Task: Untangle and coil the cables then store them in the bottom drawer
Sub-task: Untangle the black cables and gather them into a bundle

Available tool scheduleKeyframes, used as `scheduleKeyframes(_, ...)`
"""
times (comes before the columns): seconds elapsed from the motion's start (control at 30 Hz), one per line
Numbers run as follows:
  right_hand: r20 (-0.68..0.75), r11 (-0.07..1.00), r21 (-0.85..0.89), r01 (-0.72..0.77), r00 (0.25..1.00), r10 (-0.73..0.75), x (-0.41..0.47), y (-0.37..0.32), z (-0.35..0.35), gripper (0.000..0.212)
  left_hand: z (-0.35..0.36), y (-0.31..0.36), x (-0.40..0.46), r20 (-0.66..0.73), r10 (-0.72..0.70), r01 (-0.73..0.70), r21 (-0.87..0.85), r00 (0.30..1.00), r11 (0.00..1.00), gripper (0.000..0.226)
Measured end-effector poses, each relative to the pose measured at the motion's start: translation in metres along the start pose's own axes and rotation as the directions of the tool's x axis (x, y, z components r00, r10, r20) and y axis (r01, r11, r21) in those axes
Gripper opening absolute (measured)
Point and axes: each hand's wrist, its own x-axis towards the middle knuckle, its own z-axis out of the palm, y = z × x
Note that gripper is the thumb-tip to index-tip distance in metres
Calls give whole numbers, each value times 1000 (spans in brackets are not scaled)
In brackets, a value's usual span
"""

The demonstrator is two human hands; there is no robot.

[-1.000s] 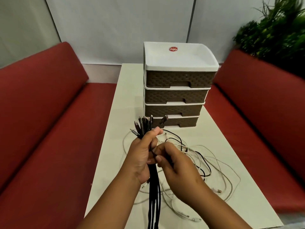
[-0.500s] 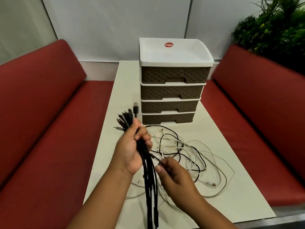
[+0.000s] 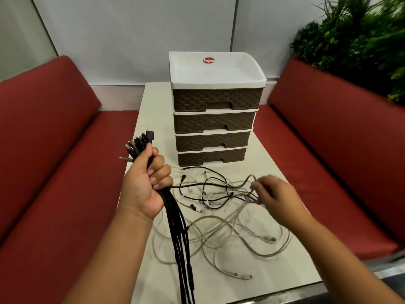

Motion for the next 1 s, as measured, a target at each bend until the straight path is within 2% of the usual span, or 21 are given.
scheduleKeyframes(0.07, -62, 993, 121, -2, 998, 9, 13, -29, -24, 20, 5, -5, -1, -18, -3, 4, 75, 1000, 997, 24)
scheduleKeyframes(0.17, -147, 948, 306, 89, 988, -45, 28, -71, -52, 18, 16, -16, -5, -42, 8, 2, 230, 999, 973, 21)
scheduleKeyframes(0.23, -172, 912, 382, 147, 981, -87, 36, -99, -67, 18, 26, -25, -8, -27, 14, -4, 329, 1000, 944, 10)
scheduleKeyframes(0.37, -128, 930, 260, 259, 964, -233, 50, -146, -82, 17, 47, -41, -14, 68, -20, -15, 476, 997, 879, 20)
scheduleKeyframes(0.43, -31, 937, 274, 215, 976, -215, 56, -157, -81, 18, 54, -47, -16, 119, -28, -34, 496, 993, 867, 22)
scheduleKeyframes(0.5, 66, 946, 289, 145, 983, -171, 62, -158, -77, 19, 58, -51, -16, 135, -18, -54, 514, 991, 856, 13)
scheduleKeyframes(0.6, 86, 962, 214, 171, 977, -193, 69, -150, -69, 18, 56, -54, -11, 79, -12, -36, 573, 997, 819, 6)
scheduleKeyframes(0.7, 90, 948, 267, 176, 974, -206, 72, -144, -72, 17, 50, -56, -6, 16, 13, -20, 622, 1000, 783, 8)
scheduleKeyframes(0.8, 163, 930, 330, 162, 961, -225, 72, -141, -83, 12, 42, -58, -1, -37, 60, -22, 650, 998, 759, 9)
scheduleKeyframes(0.87, 190, 949, 262, 174, 955, -227, 73, -135, -91, 4, 36, -57, 1, -82, 104, -25, 652, 991, 758, 10)
scheduleKeyframes(0.93, 182, 969, 164, 184, 960, -214, 74, -127, -96, 6, 31, -54, 3, -104, 127, -32, 640, 986, 768, 15)
scheduleKeyframes(1.0, 151, 963, 219, 156, 970, -192, 73, -119, -96, 10, 27, -51, 5, -109, 125, -26, 639, 986, 768, 19)
